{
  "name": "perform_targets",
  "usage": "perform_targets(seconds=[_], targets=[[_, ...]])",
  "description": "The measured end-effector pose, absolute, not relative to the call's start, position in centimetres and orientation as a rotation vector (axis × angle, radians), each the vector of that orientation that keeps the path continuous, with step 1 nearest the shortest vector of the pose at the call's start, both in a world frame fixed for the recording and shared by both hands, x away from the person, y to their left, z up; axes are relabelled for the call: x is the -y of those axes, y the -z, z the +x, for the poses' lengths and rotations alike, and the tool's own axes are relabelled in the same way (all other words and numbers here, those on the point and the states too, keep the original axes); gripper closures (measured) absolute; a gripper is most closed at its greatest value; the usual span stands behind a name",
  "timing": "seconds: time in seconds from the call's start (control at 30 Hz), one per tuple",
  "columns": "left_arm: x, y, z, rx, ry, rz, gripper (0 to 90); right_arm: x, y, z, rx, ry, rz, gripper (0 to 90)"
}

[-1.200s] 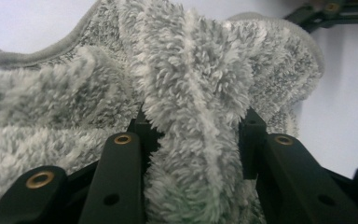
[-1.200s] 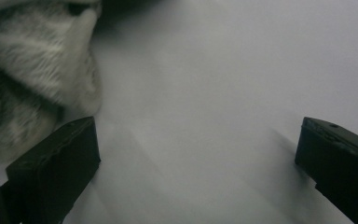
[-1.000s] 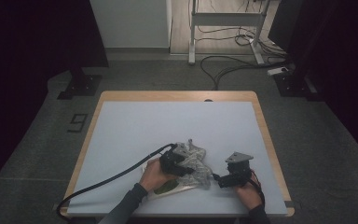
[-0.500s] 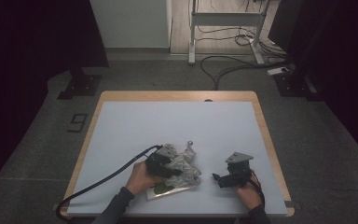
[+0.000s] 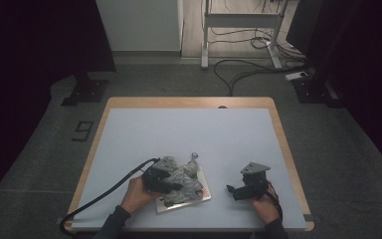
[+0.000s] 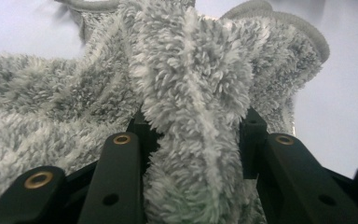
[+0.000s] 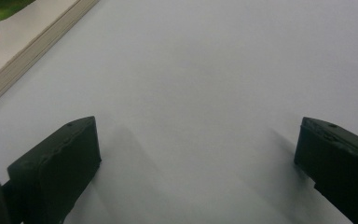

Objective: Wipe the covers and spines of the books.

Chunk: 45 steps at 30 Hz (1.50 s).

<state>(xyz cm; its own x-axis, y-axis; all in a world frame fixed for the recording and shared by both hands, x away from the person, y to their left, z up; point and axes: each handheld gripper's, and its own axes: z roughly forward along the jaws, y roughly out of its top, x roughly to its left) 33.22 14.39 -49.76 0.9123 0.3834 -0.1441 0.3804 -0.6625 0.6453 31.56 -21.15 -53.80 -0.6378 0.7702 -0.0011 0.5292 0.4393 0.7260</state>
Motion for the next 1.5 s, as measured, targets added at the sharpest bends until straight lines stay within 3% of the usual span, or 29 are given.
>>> perform_targets(seconds=[0.87, 1.5], targets=[[-19.9, 49.6, 30.3, -0.627, -0.033, 2.33, 61.8, 21.1, 53.8, 31.6, -2.364, -1.016, 1.11, 0.0], [-19.6, 49.6, 27.3, -0.6, -0.055, 2.341, 61.7, 21.2, 53.8, 31.6, -2.364, -1.016, 1.111, 0.0]])
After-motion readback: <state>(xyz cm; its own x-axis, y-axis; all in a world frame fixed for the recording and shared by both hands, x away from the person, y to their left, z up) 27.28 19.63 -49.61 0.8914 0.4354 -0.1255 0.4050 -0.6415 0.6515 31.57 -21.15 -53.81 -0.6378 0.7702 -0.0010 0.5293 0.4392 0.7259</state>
